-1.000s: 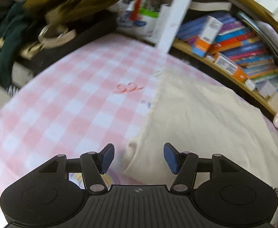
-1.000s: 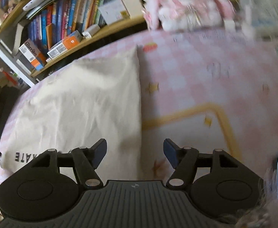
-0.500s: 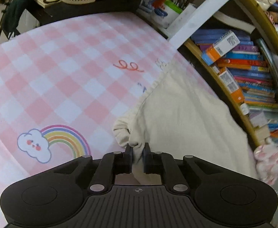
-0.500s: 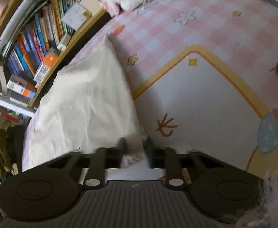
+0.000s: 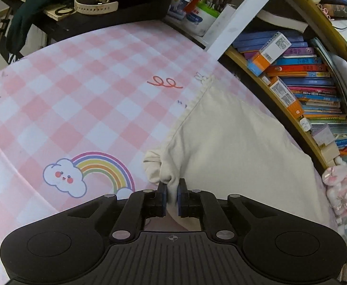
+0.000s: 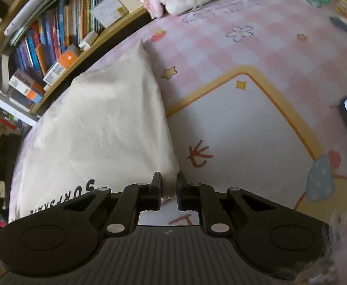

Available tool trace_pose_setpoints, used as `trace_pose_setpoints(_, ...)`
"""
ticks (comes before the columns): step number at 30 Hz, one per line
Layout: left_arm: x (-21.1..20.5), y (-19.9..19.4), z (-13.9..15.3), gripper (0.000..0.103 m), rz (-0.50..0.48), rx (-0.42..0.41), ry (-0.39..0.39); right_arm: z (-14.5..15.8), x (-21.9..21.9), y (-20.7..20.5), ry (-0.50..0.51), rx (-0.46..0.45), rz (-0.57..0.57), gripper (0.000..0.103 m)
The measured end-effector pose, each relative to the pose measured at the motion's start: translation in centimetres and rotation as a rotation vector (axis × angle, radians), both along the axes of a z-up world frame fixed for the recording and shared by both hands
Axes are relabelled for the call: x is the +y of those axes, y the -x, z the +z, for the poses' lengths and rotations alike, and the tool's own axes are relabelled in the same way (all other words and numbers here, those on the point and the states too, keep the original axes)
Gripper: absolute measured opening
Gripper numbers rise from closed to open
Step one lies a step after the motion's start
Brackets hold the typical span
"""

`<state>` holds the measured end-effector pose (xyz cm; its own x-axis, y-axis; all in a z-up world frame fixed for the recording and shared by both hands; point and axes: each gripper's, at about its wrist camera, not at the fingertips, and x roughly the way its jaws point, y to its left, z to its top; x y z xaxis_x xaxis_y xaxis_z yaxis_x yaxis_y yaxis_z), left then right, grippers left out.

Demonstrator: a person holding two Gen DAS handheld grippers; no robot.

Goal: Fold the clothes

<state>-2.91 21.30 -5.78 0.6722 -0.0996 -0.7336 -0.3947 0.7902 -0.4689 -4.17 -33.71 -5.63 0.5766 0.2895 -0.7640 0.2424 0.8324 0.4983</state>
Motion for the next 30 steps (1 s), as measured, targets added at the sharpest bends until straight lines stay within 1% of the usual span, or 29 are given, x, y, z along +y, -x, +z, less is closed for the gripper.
trace_pose_setpoints(1, 0.0, 0.1, 0.0, 0.007, -0.001, 0.0, -0.002, -0.1, 0.0, 0.1, 0.003, -0.001, 0.002, 0.011)
trace_pose_setpoints(4, 0.0, 0.4, 0.3, 0.007, -0.003, -0.002, -0.011, 0.2, 0.8, -0.2, 0.053, 0.002, 0.044, 0.011)
trace_pose_setpoints(8, 0.1, 0.9, 0.4, 0.007, -0.016, 0.008, -0.022, 0.2, 1.1, 0.3, 0.071, 0.013, 0.065, 0.012)
trace_pose_setpoints(9, 0.0, 0.8, 0.3, 0.009, -0.025, 0.012, -0.03, 0.2, 1.1, 0.4, 0.072, 0.012, 0.069, 0.012)
trace_pose_setpoints(10, 0.0, 0.8, 0.4, 0.013, -0.033, 0.016, -0.039, 0.2, 1.1, 0.5, 0.073, 0.012, 0.072, 0.012)
trace_pose_setpoints(12, -0.1, 0.7, 0.6, 0.015, -0.05, 0.021, -0.058, 0.3, 1.1, 0.4, 0.083, 0.015, 0.08, 0.014)
trace_pose_setpoints(13, -0.1, 0.7, 0.9, 0.022, -0.058, 0.024, -0.071, 0.4, 1.2, 0.4, 0.093, 0.016, 0.084, 0.017)
trace_pose_setpoints(14, -0.1, 0.7, 1.1, 0.026, -0.063, 0.029, -0.092, 0.6, 1.2, 0.3, 0.107, 0.015, 0.085, 0.024)
trace_pose_setpoints(15, 0.0, 0.8, 1.5, 0.034, -0.061, 0.032, -0.117, 0.7, 1.3, 0.3, 0.123, 0.013, 0.085, 0.027)
trace_pose_setpoints(16, 0.1, 1.0, 1.9, 0.041, -0.056, 0.031, -0.148, 1.0, 1.2, 0.4, 0.142, 0.006, 0.082, 0.036)
trace_pose_setpoints(17, 0.1, 1.2, 2.3, 0.044, -0.05, 0.028, -0.179, 1.3, 1.1, 0.4, 0.162, -0.003, 0.077, 0.044)
trace_pose_setpoints(18, 0.2, 1.4, 2.9, 0.045, -0.041, 0.02, -0.208, 1.7, 0.9, 0.4, 0.186, -0.016, 0.066, 0.046)
trace_pose_setpoints(20, 0.1, 1.6, 4.1, 0.045, -0.026, -0.018, -0.267, 2.5, 0.7, 0.3, 0.23, -0.046, 0.041, 0.06)
trace_pose_setpoints(22, -0.6, 1.3, 5.1, 0.049, -0.037, -0.062, -0.301, 3.5, 0.7, 0.1, 0.269, -0.091, 0.026, 0.064)
trace_pose_setpoints(23, -1.1, 1.1, 5.4, 0.051, -0.05, -0.083, -0.313, 3.9, 1.0, -0.2, 0.28, -0.113, 0.034, 0.065)
trace_pose_setpoints(25, -2.7, 0.5, 5.6, 0.059, -0.096, -0.123, -0.331, 4.7, 2.0, -0.7, 0.301, -0.152, 0.064, 0.065)
trace_pose_setpoints(27, -4.7, -0.2, 5.4, 0.06, -0.151, -0.147, -0.338, 5.4, 3.5, -1.4, 0.322, -0.189, 0.121, 0.065)
trace_pose_setpoints(30, -8.1, -1.6, 4.4, 0.06, -0.246, -0.144, -0.347, 5.2, 6.7, -2.5, 0.335, -0.227, 0.212, 0.065)
